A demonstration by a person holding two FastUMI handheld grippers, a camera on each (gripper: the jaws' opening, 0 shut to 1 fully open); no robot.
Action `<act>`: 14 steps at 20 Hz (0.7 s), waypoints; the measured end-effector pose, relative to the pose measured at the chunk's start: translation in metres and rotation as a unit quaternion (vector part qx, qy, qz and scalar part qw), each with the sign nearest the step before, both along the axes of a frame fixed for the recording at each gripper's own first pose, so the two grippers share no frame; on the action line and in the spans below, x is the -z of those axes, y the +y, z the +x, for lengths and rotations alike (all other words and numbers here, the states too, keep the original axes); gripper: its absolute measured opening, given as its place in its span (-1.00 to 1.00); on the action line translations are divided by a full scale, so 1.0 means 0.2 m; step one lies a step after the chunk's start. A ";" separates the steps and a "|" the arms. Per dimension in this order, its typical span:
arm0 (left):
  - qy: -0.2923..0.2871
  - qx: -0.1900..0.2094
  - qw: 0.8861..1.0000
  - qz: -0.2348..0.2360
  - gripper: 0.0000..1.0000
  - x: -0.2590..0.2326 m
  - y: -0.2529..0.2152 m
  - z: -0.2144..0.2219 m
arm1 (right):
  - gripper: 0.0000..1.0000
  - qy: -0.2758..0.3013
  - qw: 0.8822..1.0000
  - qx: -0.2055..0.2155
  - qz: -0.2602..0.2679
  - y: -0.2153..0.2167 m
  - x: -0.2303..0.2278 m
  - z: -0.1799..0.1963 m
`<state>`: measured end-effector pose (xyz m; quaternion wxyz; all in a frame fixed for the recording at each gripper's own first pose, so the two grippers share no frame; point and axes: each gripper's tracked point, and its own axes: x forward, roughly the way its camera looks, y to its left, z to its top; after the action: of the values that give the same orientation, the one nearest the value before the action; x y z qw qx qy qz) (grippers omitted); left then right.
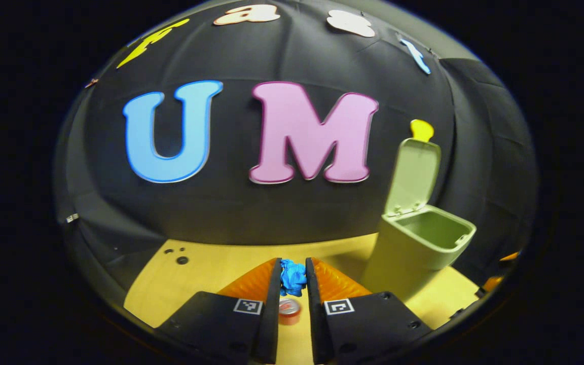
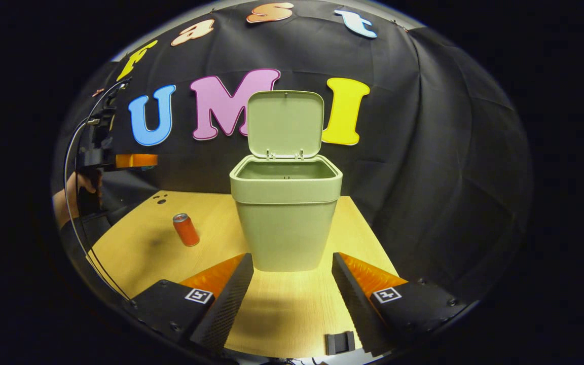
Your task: Press the lid of the desktop garbage bin to open it, pick up the crumpled paper on the desktop and throw it into the bin, then pick up the pop can on the desktop and drop it into the bin, and finally close the garbage bin lid.
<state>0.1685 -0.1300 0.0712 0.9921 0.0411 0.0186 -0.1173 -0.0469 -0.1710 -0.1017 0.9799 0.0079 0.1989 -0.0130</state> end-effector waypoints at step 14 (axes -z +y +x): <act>0.000 0.164 0.986 0.039 -0.41 0.00 -1.17 0.03 | 0.95 0.001 1.000 -0.001 0.027 -0.29 0.07 -0.04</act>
<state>0.1750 -0.3645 0.0715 0.9570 0.0819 0.0158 -0.2780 -0.0548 -0.2283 -0.1157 0.9791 0.0344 0.2005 -0.0068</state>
